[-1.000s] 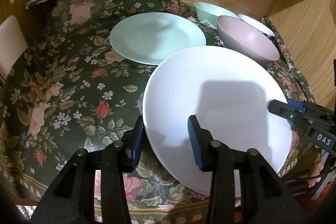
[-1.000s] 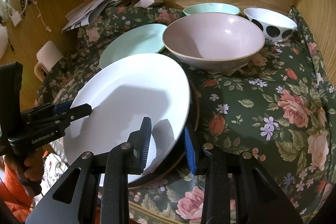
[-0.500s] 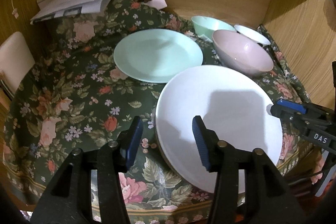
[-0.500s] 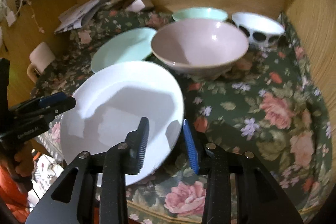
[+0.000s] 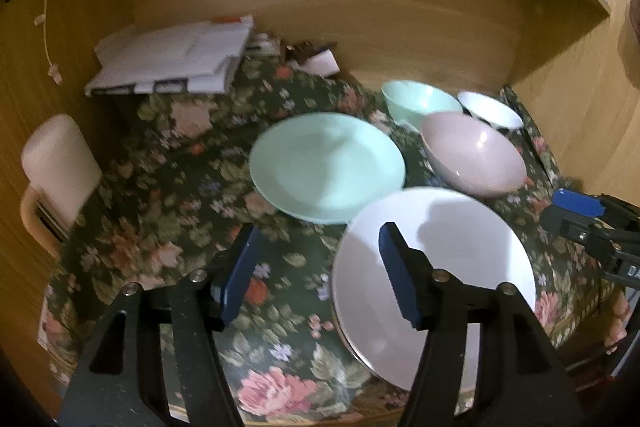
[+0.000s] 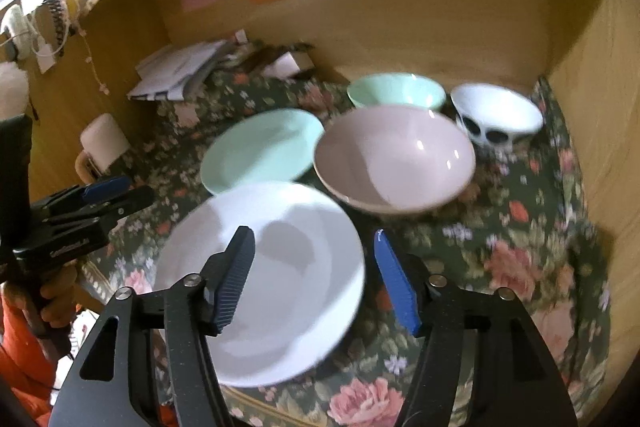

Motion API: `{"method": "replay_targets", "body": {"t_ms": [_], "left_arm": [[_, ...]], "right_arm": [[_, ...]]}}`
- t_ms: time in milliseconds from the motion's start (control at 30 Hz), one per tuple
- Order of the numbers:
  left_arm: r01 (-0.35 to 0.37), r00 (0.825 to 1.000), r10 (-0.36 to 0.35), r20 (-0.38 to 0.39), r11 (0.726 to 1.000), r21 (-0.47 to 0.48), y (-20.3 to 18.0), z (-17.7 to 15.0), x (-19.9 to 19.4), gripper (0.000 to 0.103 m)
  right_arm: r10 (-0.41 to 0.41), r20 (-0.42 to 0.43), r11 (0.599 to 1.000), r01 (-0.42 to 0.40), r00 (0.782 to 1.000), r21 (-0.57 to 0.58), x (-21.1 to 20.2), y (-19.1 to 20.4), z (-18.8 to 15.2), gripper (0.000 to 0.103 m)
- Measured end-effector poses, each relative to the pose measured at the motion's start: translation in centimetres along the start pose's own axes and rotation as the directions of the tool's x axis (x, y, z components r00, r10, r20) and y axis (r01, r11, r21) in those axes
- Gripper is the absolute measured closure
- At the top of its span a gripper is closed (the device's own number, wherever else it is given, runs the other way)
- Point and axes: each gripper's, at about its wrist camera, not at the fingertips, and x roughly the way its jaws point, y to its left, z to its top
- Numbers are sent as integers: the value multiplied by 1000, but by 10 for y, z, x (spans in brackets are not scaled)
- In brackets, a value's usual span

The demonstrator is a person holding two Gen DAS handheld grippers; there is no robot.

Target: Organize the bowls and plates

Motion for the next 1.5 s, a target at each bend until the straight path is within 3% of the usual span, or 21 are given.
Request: {"method": "replay_targets", "body": {"t_ms": [233, 567, 967, 1267, 1300, 1467, 1500], "left_arm": [[-22, 1000, 23, 17, 999, -41, 17, 19, 5, 30], [-49, 999, 49, -4, 997, -66, 45, 45, 28, 27], [-70, 990, 53, -134, 990, -121, 84, 54, 91, 24], [-60, 979, 36, -201, 992, -115, 91, 53, 131, 24], [-57, 978, 32, -206, 991, -117, 92, 54, 134, 24], [-47, 976, 19, -219, 991, -124, 95, 55, 146, 24], [-48, 975, 19, -221, 991, -125, 95, 55, 147, 24]], "right_arm": [[14, 60, 999, -11, 998, -47, 2, 13, 28, 26], [44, 55, 997, -40, 998, -63, 29, 20, 63, 26], [23, -67, 996, -28, 998, -83, 101, 6, 97, 26], [7, -181, 992, -30, 983, -125, 157, 3, 115, 26], [6, -197, 991, -33, 980, -130, 165, 2, 116, 27], [18, -285, 989, -60, 958, -138, 194, -3, 124, 57], [11, -297, 989, -54, 955, -139, 200, -4, 126, 58]]}}
